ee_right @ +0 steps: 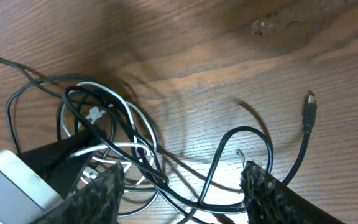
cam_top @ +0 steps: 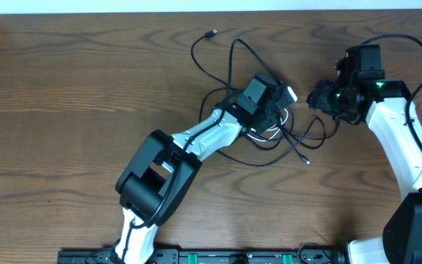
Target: Untangle cables
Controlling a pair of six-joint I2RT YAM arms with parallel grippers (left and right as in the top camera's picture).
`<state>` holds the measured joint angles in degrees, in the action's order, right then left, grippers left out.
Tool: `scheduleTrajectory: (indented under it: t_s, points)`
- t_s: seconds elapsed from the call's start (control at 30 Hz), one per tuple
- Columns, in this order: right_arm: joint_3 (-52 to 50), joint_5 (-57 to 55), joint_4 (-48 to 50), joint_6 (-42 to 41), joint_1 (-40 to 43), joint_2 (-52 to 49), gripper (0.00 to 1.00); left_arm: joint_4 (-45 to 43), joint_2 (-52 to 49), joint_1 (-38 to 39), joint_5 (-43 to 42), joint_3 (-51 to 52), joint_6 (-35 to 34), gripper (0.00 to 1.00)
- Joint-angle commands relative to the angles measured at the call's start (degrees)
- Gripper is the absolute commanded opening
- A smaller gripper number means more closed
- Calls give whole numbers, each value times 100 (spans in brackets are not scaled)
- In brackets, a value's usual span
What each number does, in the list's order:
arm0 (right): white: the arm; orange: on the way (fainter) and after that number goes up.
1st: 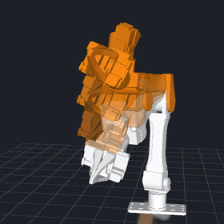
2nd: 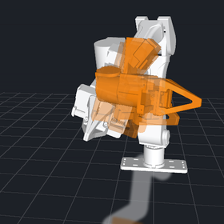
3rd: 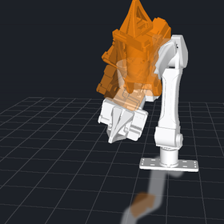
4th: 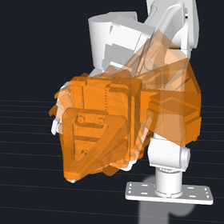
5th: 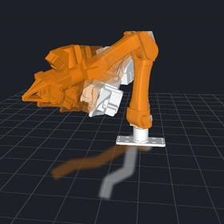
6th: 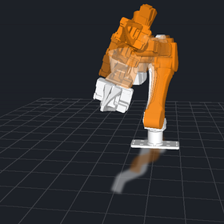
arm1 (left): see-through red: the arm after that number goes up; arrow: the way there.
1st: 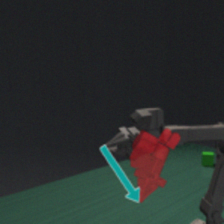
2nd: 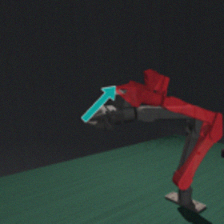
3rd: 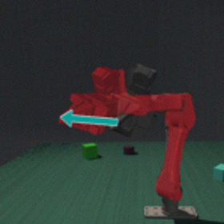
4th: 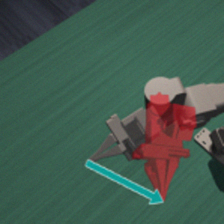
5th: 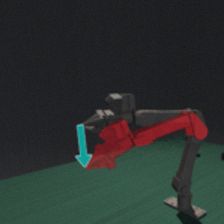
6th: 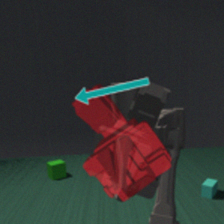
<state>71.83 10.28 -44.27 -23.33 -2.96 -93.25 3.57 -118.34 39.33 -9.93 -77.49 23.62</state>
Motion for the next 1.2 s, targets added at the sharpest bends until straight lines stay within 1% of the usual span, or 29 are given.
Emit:
scheduleTrajectory:
  t_s: [0.0, 0.13, 0.23, 0.33, 0.5, 0.6, 0.7, 0.87, 1.0, 1.17]
  points:
    - [-39, 328, 46, 354, 24, -13, 57, 282, 511, -177, 35, 13, -734, 7]
    - [-39, 1084, 260, 852, 20, -13, 59, 1137, 1228, -330, -52, 13, -1342, 7]
    - [-39, 1263, 431, 933, -107, -13, 63, 1705, 2083, -409, -774, 13, -1416, 7]
    - [-39, 1263, 511, 1176, -361, -13, 66, 1810, 2743, -413, -787, 13, -1843, 7]
    - [-39, 1255, 640, 1408, -651, -103, 67, 1827, 3554, -420, -804, 13, -1904, 7]
    - [-39, 1405, 732, 1434, -713, -245, 66, 1853, 3812, -442, -802, 13, -1906, 7]
    - [-39, 2173, 866, 1897, -817, -313, 64, 1947, 3862, -564, -804, 13, -2033, 7]
    - [-42, 2450, 879, 2155, -872, -313, 66, 2017, 3858, -686, -804, 13, -2096, 7]
    - [-39, 2927, 916, 2435, -876, -313, 68, 2015, 3858, -697, -804, 13, -2096, 7]
    - [-42, 2870, 894, 2455, -1069, -492, 66, 1996, 3862, -697, -804, 13, -2096, 7]
